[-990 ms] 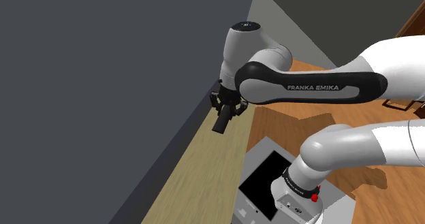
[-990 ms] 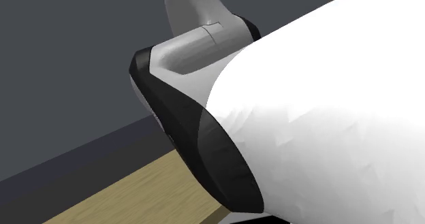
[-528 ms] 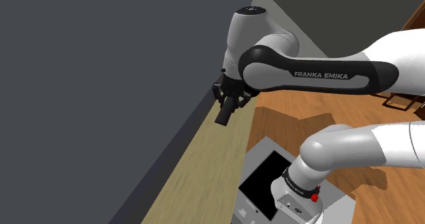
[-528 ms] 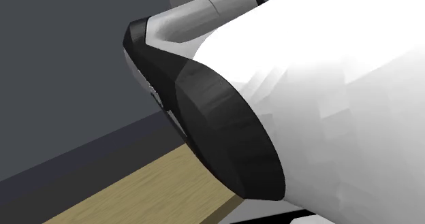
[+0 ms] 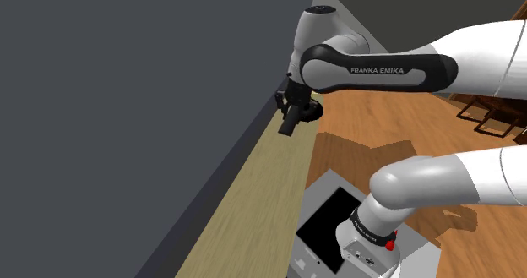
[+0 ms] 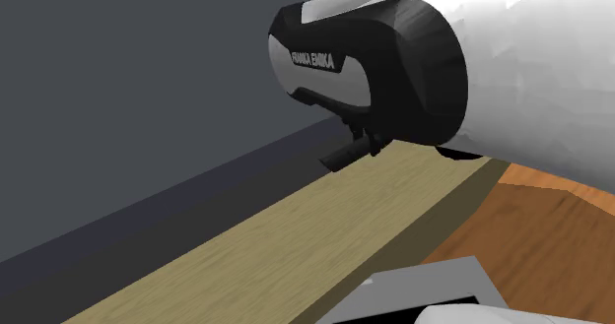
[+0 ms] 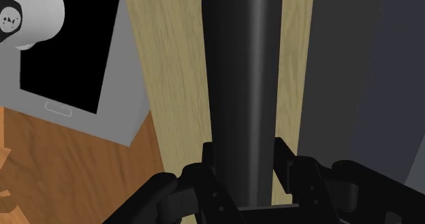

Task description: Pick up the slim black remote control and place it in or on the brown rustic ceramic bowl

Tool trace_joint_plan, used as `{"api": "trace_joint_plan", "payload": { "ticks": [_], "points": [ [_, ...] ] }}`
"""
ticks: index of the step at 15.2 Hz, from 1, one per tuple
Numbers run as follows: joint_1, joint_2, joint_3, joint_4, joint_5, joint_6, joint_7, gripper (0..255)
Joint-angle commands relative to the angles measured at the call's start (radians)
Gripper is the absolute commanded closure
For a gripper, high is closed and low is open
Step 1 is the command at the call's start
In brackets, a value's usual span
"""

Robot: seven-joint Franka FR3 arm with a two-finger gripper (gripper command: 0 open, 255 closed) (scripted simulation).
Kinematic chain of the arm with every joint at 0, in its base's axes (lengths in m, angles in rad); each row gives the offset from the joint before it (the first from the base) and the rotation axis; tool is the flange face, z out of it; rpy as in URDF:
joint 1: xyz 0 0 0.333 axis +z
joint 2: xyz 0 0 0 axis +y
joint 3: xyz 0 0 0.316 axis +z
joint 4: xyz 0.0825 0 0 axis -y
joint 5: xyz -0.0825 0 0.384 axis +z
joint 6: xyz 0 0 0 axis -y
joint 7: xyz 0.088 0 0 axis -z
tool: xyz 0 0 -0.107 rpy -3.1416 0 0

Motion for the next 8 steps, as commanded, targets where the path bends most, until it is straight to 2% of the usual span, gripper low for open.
{"api": "trace_joint_plan", "payload": {
  "ticks": [1,8],
  "points": [
    [-0.029,0.025,-0.032,-0.007,-0.027,0.035,-0.043,255],
    [-0.133,0.149,-0.130,0.042,-0.117,0.121,-0.171,255]
  ]
}}
